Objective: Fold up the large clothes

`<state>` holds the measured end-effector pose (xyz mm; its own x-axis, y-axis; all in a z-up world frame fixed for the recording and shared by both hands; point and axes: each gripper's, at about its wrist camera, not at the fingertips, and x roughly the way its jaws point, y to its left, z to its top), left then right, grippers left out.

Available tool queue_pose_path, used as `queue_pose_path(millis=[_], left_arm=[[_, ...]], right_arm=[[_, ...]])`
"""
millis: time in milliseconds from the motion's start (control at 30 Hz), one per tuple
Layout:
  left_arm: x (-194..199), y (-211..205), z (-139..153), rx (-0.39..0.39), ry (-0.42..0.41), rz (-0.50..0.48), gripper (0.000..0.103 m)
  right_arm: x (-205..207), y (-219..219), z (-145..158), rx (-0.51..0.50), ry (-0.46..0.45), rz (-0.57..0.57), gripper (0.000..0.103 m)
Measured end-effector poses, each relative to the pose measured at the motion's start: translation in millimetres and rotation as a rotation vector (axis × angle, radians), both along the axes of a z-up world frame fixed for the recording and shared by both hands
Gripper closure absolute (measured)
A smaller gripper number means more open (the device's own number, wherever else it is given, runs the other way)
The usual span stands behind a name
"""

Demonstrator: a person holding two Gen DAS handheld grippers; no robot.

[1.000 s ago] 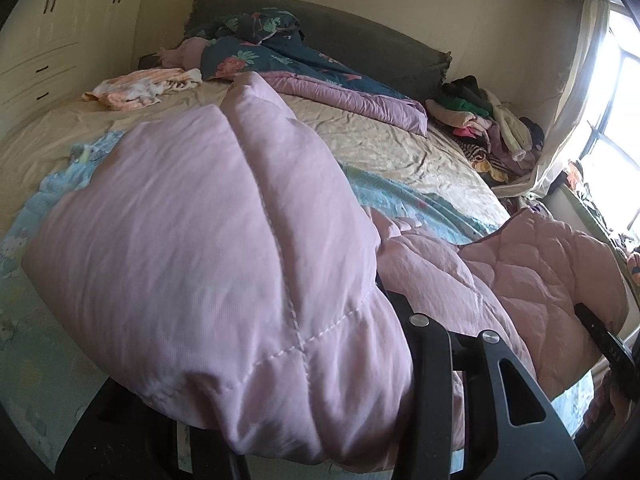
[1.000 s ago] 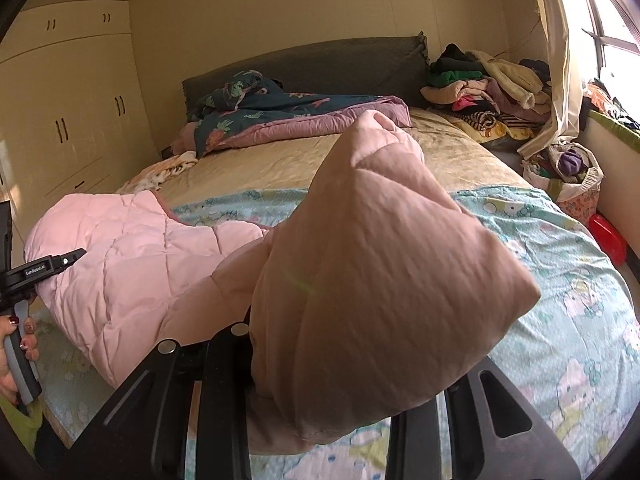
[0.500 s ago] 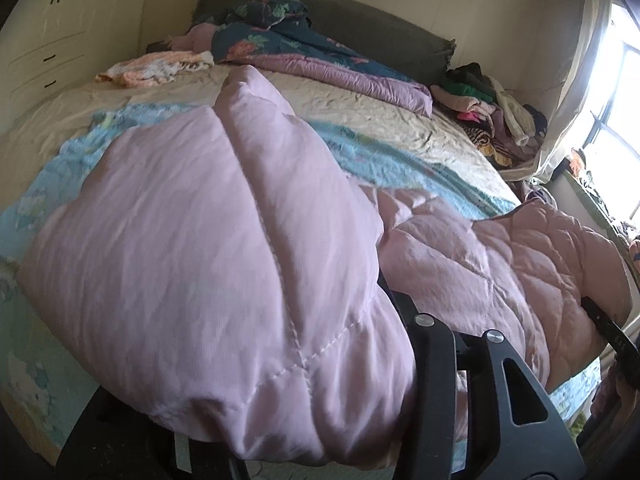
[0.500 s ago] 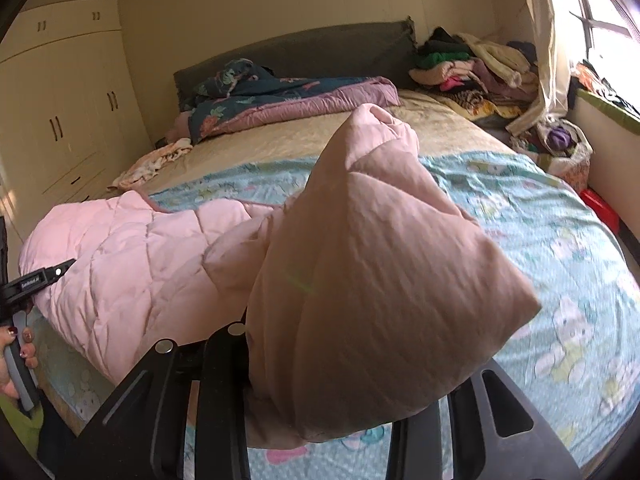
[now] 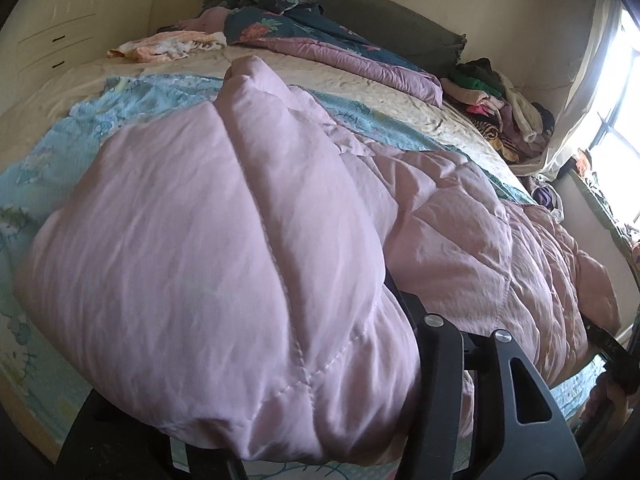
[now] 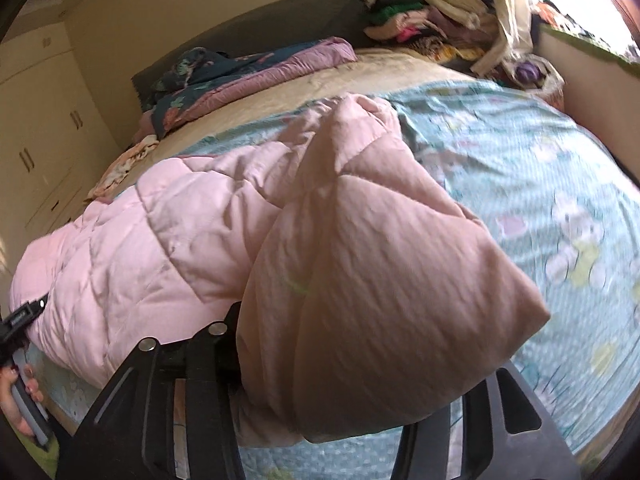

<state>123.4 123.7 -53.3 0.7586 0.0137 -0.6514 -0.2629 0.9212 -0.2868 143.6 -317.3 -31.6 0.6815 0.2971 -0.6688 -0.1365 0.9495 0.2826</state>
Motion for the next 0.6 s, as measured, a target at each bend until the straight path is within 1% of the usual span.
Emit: queue_pose_path(millis=[167, 200, 233, 300, 367, 400, 467, 533, 600], left_arm=[[-4, 4, -6, -0.022, 0.008, -0.004, 0.053], [-5, 4, -6, -0.026, 0.011, -0.003, 0.051], [-7, 4, -6, -0.029, 0.013, -0.003, 0.050], [-8, 6, -5, -0.033, 0.017, -0.002, 0.045], [-13, 6, -4, -0.036, 0.024, 0.000, 0.039], [-14, 7, -3, -0.037, 0.027, 0.001, 0.035], [-20, 8, -1, -0.042, 0.035, 0.002, 0.032], [-25, 7, 2, -0.038, 0.041, 0.000, 0.022], [-31, 6, 6, -0.032, 0.040, -0.004, 0.021]], right_arm=[[-3, -12, -11, 0.058, 0.045, -0.039, 0.043], [-3, -14, -12, 0.062, 0.054, -0.051, 0.036], [-3, -15, -11, 0.062, 0.061, -0.059, 0.024], [-7, -21, -8, 0.049, 0.065, -0.094, 0.014], [-13, -26, -5, 0.061, 0.062, -0.105, 0.014], [-16, -27, -3, 0.062, 0.061, -0.109, 0.013], [-23, -30, 2, 0.055, 0.054, -0.117, 0.012], [-34, -32, 10, 0.037, 0.034, -0.124, 0.006], [-45, -32, 18, 0.022, 0.000, -0.130, 0.005]])
